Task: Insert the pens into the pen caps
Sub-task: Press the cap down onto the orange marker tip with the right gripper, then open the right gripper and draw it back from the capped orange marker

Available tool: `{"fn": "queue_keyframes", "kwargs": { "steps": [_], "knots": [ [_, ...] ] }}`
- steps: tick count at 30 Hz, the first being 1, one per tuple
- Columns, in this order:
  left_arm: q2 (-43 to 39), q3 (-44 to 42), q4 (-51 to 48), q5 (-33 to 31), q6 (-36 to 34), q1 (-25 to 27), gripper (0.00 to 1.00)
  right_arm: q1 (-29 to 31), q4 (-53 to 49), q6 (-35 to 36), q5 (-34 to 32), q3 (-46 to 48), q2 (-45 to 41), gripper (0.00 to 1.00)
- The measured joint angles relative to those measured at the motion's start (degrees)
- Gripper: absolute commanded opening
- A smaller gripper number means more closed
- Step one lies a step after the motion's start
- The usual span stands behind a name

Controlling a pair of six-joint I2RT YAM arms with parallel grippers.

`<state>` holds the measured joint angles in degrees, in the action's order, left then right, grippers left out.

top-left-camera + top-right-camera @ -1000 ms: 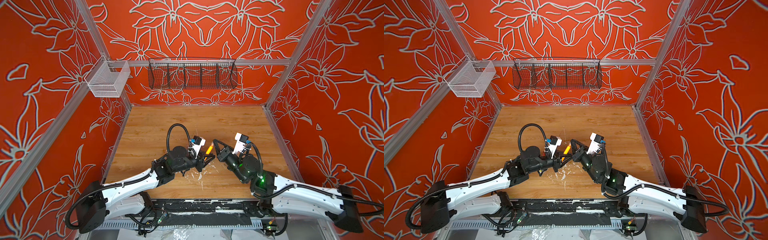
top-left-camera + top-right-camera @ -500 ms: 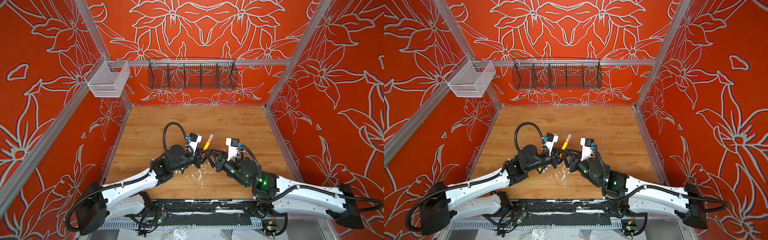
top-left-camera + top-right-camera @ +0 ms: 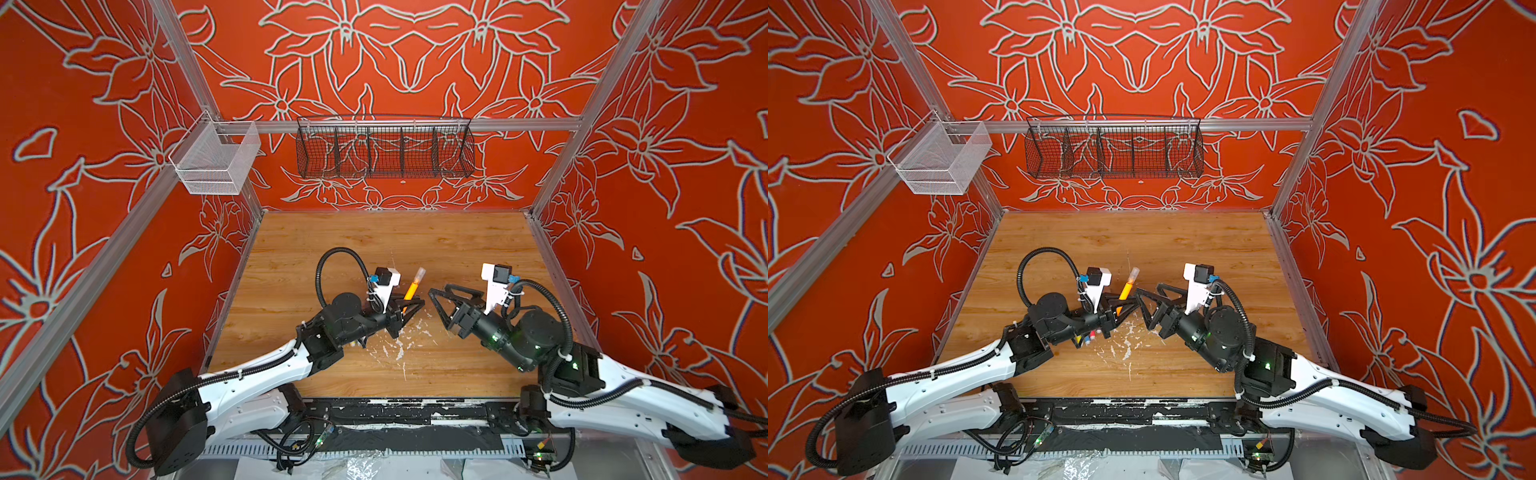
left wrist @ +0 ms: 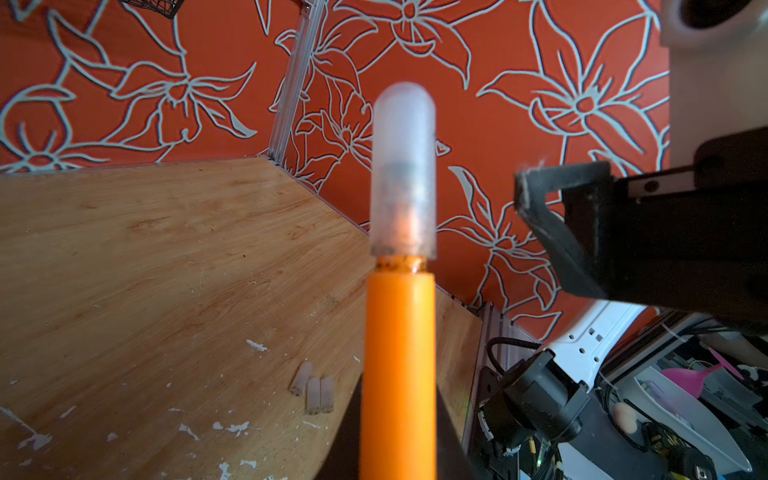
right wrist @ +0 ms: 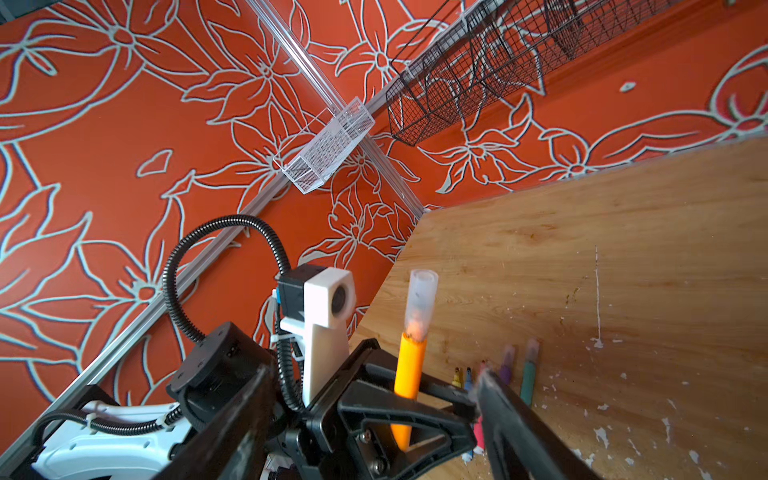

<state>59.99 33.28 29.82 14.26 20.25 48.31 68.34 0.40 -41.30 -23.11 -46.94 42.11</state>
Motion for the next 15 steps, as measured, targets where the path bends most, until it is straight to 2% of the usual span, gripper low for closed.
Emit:
{"fn": "queue_keyframes", "kwargs": {
  "steps": [4, 10, 15],
  "knots": [
    [0.0, -0.4, 0.5, 0.7, -1.2, 0.0, 0.0, -3.5, -1.4, -0.4, 1.3, -2.8, 3.2, 0.76],
    [-0.1, -0.4, 1.0, 1.6, -2.2, 0.0, 0.0, -11.1, -2.2, -3.9, 7.6, -5.9, 9.4, 0.69],
    [-0.1, -0.4, 1.1, 1.9, -2.4, 0.0, 0.0, -12.9, -2.8, -5.3, 11.8, -7.8, 13.6, 0.6]
  ]
}}
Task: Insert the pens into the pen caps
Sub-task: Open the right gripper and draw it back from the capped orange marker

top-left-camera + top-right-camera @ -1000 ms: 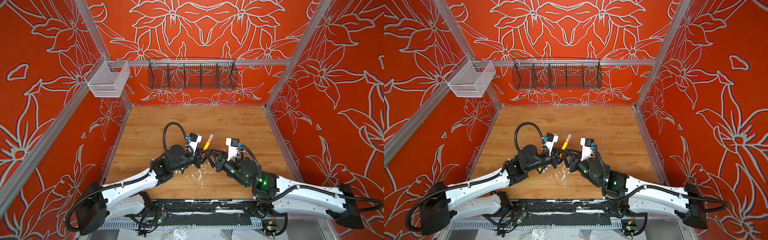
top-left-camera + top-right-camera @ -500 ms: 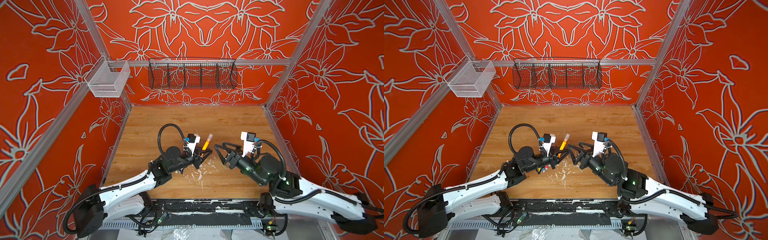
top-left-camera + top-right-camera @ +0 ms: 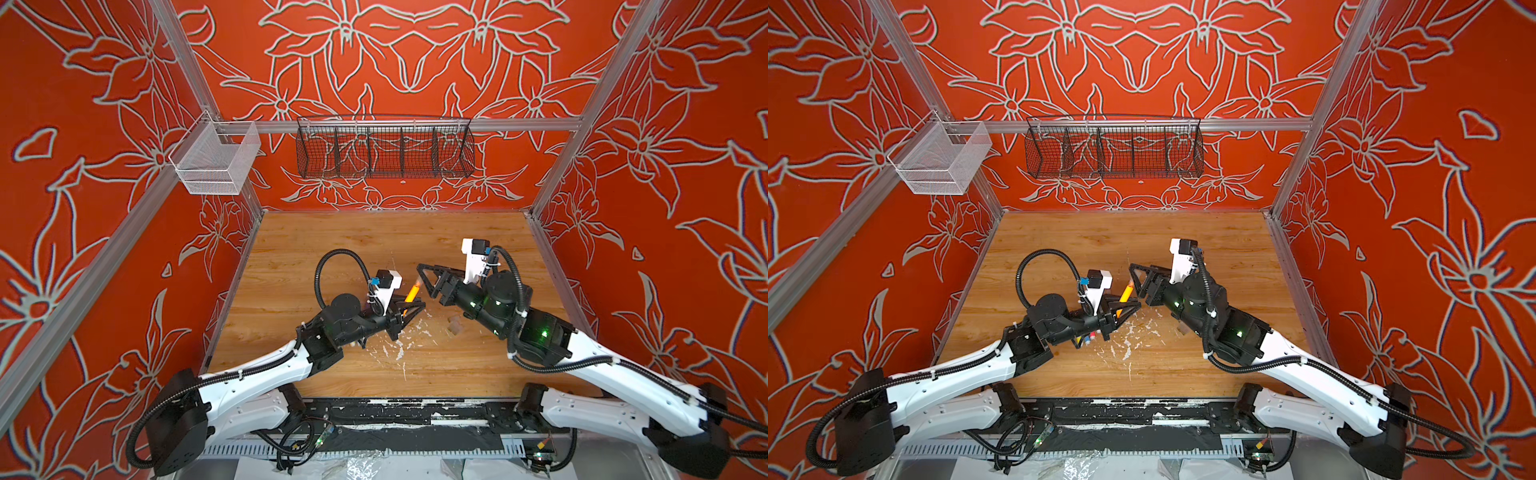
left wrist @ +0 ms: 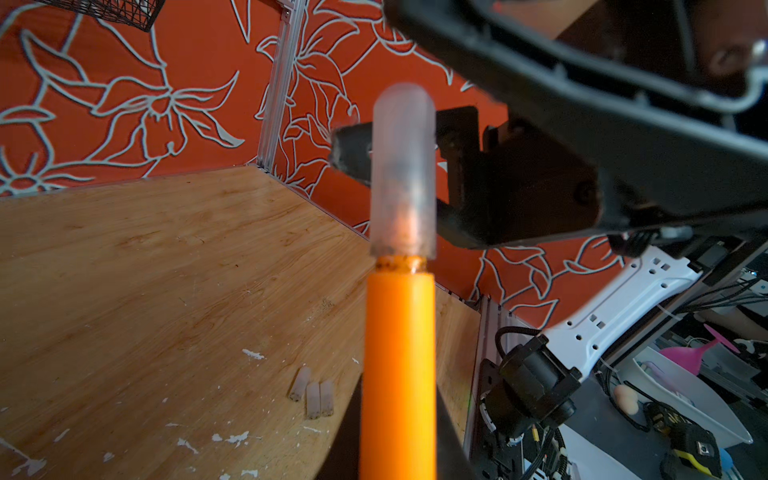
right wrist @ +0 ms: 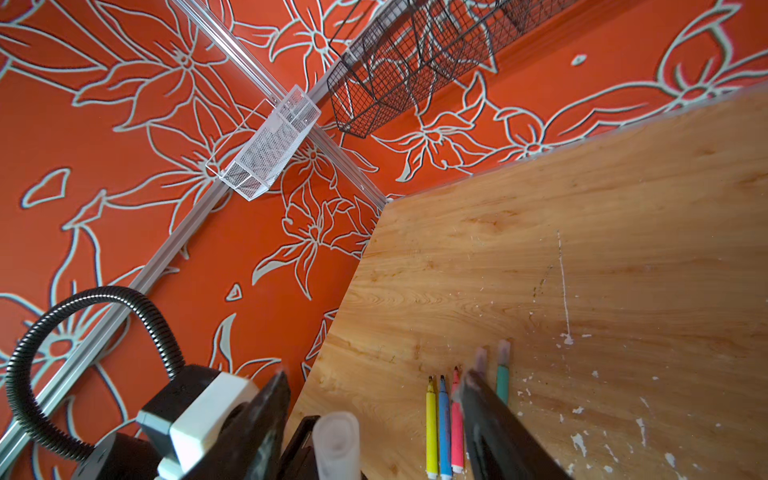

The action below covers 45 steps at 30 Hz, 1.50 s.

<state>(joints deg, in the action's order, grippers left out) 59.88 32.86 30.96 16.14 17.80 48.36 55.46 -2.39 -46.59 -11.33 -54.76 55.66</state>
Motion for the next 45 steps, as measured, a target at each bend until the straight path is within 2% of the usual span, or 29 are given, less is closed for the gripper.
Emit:
{"fn": "queue_keyframes", "kwargs": {
  "steps": [5, 14, 17, 25, 32, 40, 45],
  "knots": [
    [0.0, 0.0, 0.0, 0.3, 0.0, 0.0, 0.0, -0.2, -0.3, -0.5, 2.5, -1.6, 2.3, 0.5],
    [0.0, 0.0, 0.0, 0.3, 0.0, 0.0, 0.0, -0.3, -1.3, -0.2, 4.5, -3.4, 4.4, 0.16],
    [-0.1, -0.1, -0.2, 0.1, 0.0, 0.0, 0.0, -0.4, -1.4, -0.4, 5.0, -3.4, 4.7, 0.01],
    [-1.4, 0.0, -2.9, -2.1, 1.0, -0.1, 0.0, 0.7, 3.3, -1.2, 5.0, -0.3, 4.5, 0.0],
    [-1.7, 8.2, -12.9, -0.5, 2.1, -1.5, 0.0, 3.5, 12.1, -1.0, -2.4, 1.0, 4.8, 0.0],
    [-2.3, 16.0, -24.3, -5.9, -6.2, -1.2, 0.0, 7.5, 19.5, -0.6, -11.3, 0.7, 6.9, 0.0],
    [-1.2, 19.8, -29.7, -7.8, -8.6, -1.8, 0.0, 8.0, 23.8, -0.3, -13.3, 0.6, 8.7, 0.0]
  ]
}}
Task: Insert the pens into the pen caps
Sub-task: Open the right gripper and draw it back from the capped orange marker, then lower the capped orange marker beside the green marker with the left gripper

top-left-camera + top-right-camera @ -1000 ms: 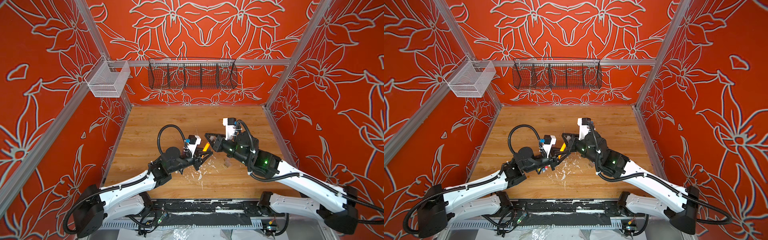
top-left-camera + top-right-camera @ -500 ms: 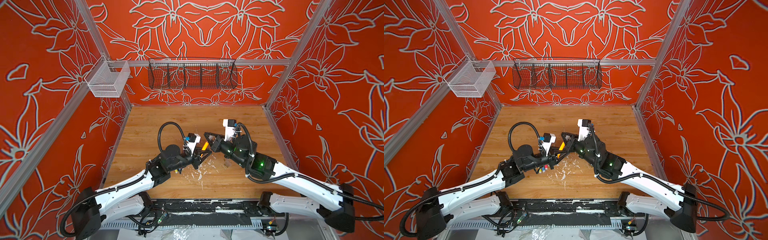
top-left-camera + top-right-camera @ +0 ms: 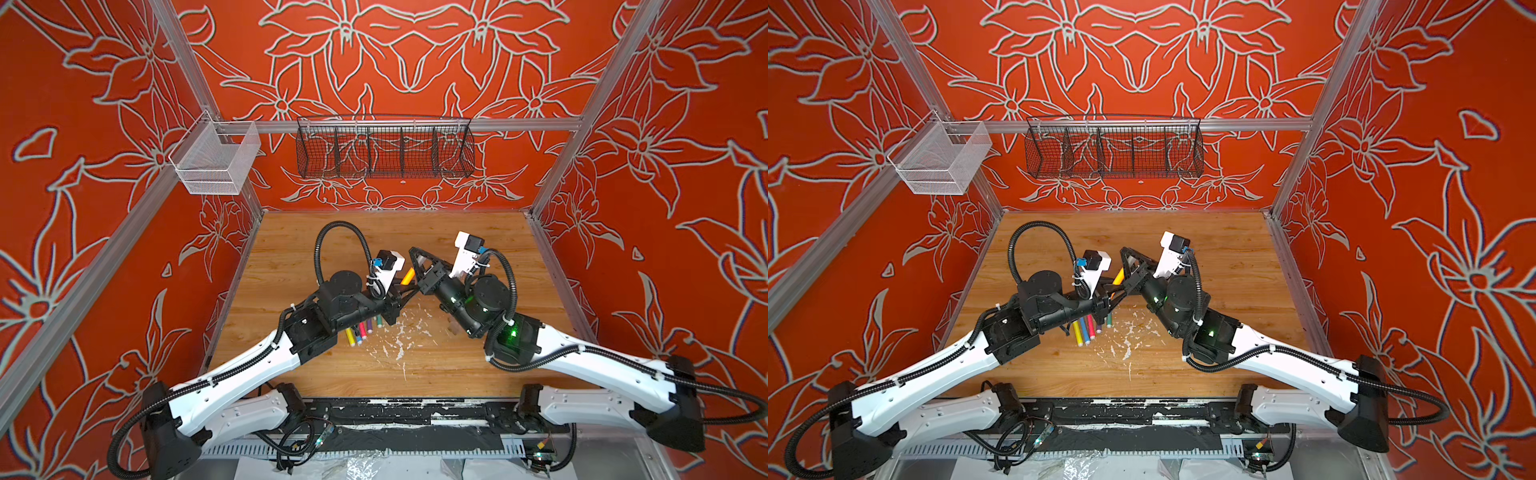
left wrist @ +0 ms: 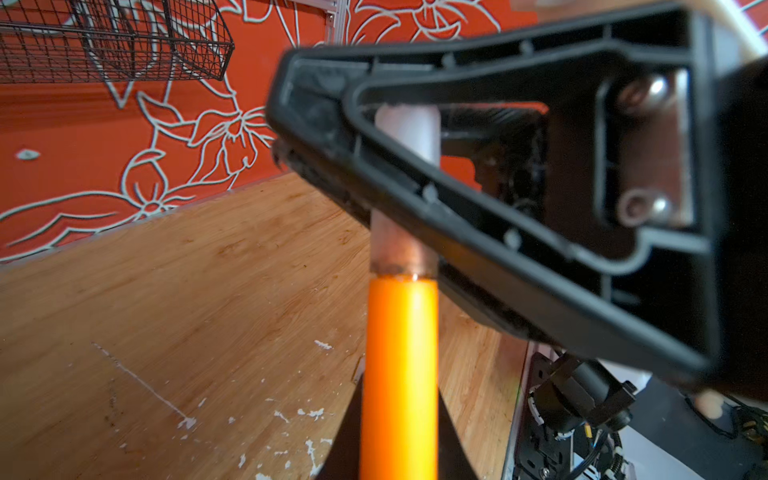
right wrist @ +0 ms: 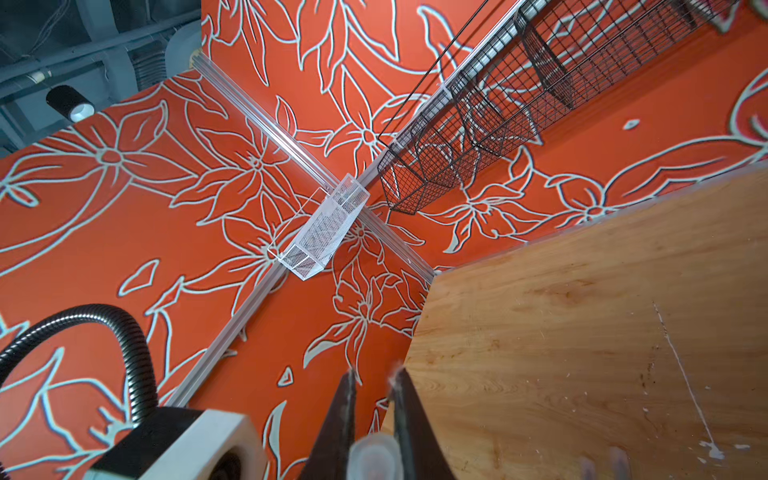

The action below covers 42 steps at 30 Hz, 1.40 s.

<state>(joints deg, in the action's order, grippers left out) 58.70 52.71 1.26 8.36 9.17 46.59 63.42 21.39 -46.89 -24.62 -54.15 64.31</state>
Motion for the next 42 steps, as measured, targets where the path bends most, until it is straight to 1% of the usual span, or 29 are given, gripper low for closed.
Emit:
{"fn": "queue_keyframes", "kwargs": {
  "steps": [2, 6, 9, 12, 16, 18, 21, 22, 23, 25, 27, 29, 32, 35, 38, 42],
  "knots": [
    [0.2, 1.3, -1.5, 3.4, 1.0, -1.7, 0.0, 0.2, 1.7, 0.5, 0.0, 0.0, 0.4, 0.0],
    [0.5, 2.1, -2.3, 15.1, 5.4, -6.6, 0.0, 0.7, 5.6, 1.7, 0.4, 0.5, 0.7, 0.0],
    [0.5, 2.3, -2.3, 21.2, 8.1, -8.8, 0.0, 0.8, 9.5, 2.1, 1.3, 2.1, 0.6, 0.0],
    [0.1, 2.4, -2.4, 24.5, 9.0, -9.5, 0.0, 1.6, 12.5, 3.1, 2.1, 3.2, 0.4, 0.0],
    [-0.5, 3.3, -3.0, 25.9, 8.8, -9.6, 0.0, 2.1, 13.6, 4.2, 3.4, 3.3, -0.4, 0.01],
    [-1.0, 3.2, -3.8, 26.5, 8.1, -9.6, 0.0, 2.8, 10.9, 4.5, 3.0, 3.0, -1.6, 0.11],
    [-1.7, 2.7, -4.3, 26.4, 6.2, -8.7, 0.0, 3.7, 2.4, 4.5, 1.9, 1.7, -4.6, 0.23],
    [-1.8, 2.2, -4.3, 25.2, 5.7, -8.0, 0.0, 3.7, -0.9, 4.7, 1.9, 1.6, -6.0, 0.28],
    [-1.9, 1.3, -3.1, 19.8, 6.4, -7.5, 0.0, 4.0, -6.1, 5.0, 2.6, 1.8, -8.1, 0.32],
    [-2.0, -0.2, -0.7, 9.1, 7.8, -8.5, 0.0, 5.2, -15.1, 6.0, 4.0, 2.6, -12.2, 0.38],
    [-2.6, -2.3, 0.1, 0.6, 9.0, -7.3, 0.0, 4.3, -22.9, 7.2, 3.8, 2.7, -16.1, 0.41],
    [-3.2, -4.5, -0.1, -7.6, 10.7, -3.5, 0.0, 0.8, -29.8, 8.3, 2.5, 2.7, -20.1, 0.46],
    [-2.1, -5.4, -1.8, -16.6, 13.9, 1.9, 0.0, -4.9, -37.4, 10.0, -0.2, 3.0, -25.3, 0.51],
    [2.5, -4.7, -3.5, -24.9, 18.0, 6.7, 0.0, -8.9, -42.5, 11.7, -4.9, 4.9, -29.2, 0.54],
    [9.7, -3.0, -7.3, -31.1, 23.3, 9.9, 0.0, -12.2, -45.6, 12.9, -9.9, 8.7, -30.5, 0.54],
    [18.4, -1.2, -12.7, -36.7, 31.1, 11.9, 0.0, -18.3, -47.8, 13.9, -14.3, 16.1, -29.9, 0.54]
  ]
}}
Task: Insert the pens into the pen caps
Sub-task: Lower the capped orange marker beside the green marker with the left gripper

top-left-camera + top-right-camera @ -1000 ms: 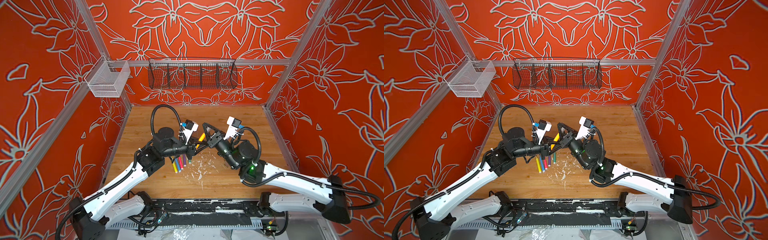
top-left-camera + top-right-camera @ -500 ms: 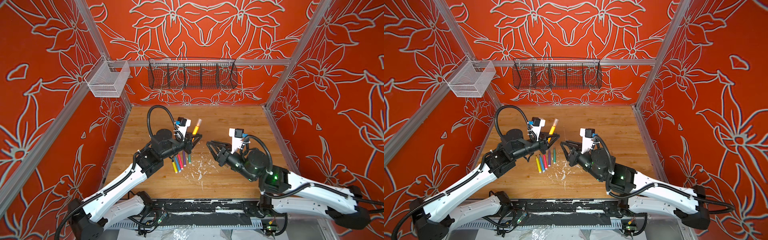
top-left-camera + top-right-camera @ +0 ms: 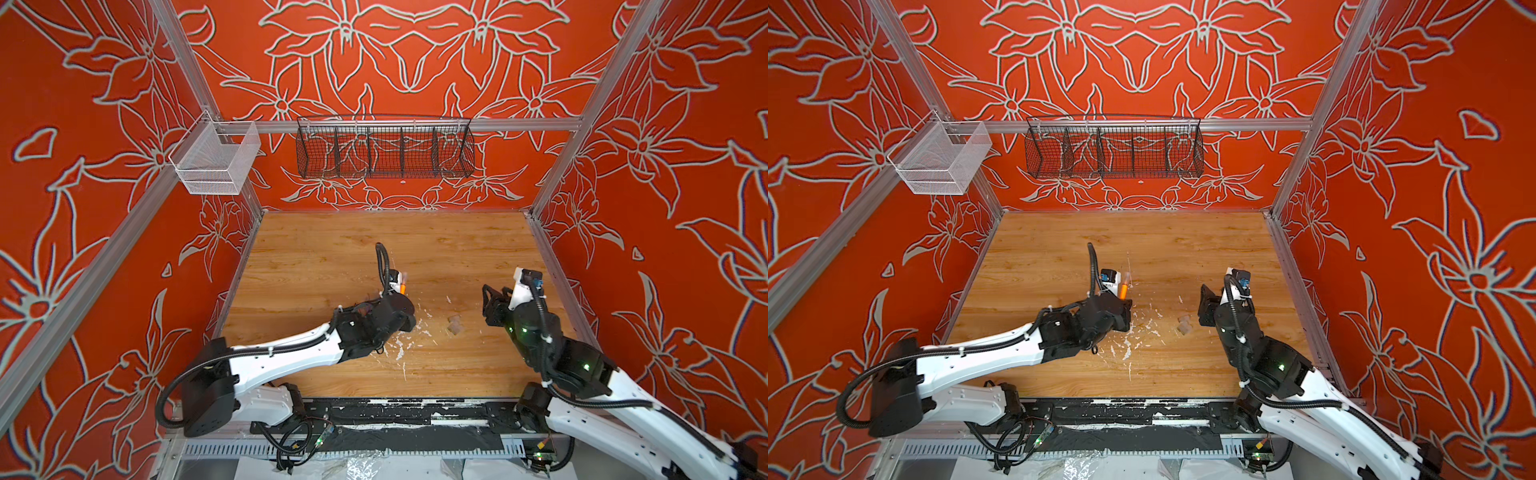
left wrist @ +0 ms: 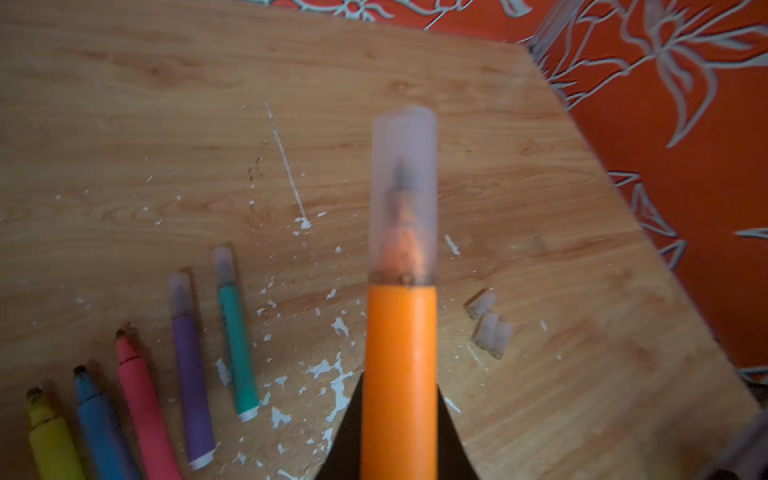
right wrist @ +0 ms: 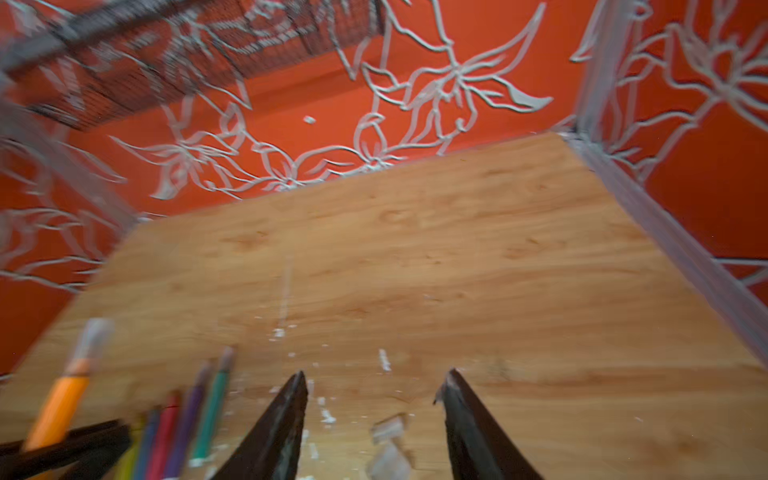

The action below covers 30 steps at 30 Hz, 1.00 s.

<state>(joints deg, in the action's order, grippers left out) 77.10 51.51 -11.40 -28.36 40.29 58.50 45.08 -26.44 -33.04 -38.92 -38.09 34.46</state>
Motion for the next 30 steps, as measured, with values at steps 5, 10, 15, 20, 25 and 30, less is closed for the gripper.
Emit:
{"fn": "queue_keyframes", "kwargs": {
  "steps": [5, 10, 15, 20, 25, 30],
  "knots": [
    [7.8, 0.0, -4.6, -4.2, 8.0, 0.4, 0.0, -9.2, 0.2, 0.8, -1.3, 8.7, -0.2, 0.53],
    [11.9, 0.0, -7.3, -6.8, 12.5, 0.4, 0.0, -13.4, 1.3, 1.2, -2.9, 11.3, 0.0, 0.51],
    [16.3, 1.2, -9.2, -7.6, 14.0, 0.3, 0.0, -13.9, 4.1, 1.2, -3.3, 12.3, -0.4, 0.51],
    [21.0, 4.2, -10.3, -7.6, 14.2, -0.4, 0.0, -14.0, 8.0, 1.3, -4.7, 15.7, 1.5, 0.51],
    [24.6, 5.8, -10.7, -6.9, 14.1, -3.1, 0.0, -14.5, 10.1, 1.3, -5.4, 15.7, 5.0, 0.51],
    [27.7, 7.1, -10.8, -6.2, 13.7, -4.4, 0.0, -14.6, 10.7, 1.1, -5.4, 15.6, 6.7, 0.51]
  ]
}}
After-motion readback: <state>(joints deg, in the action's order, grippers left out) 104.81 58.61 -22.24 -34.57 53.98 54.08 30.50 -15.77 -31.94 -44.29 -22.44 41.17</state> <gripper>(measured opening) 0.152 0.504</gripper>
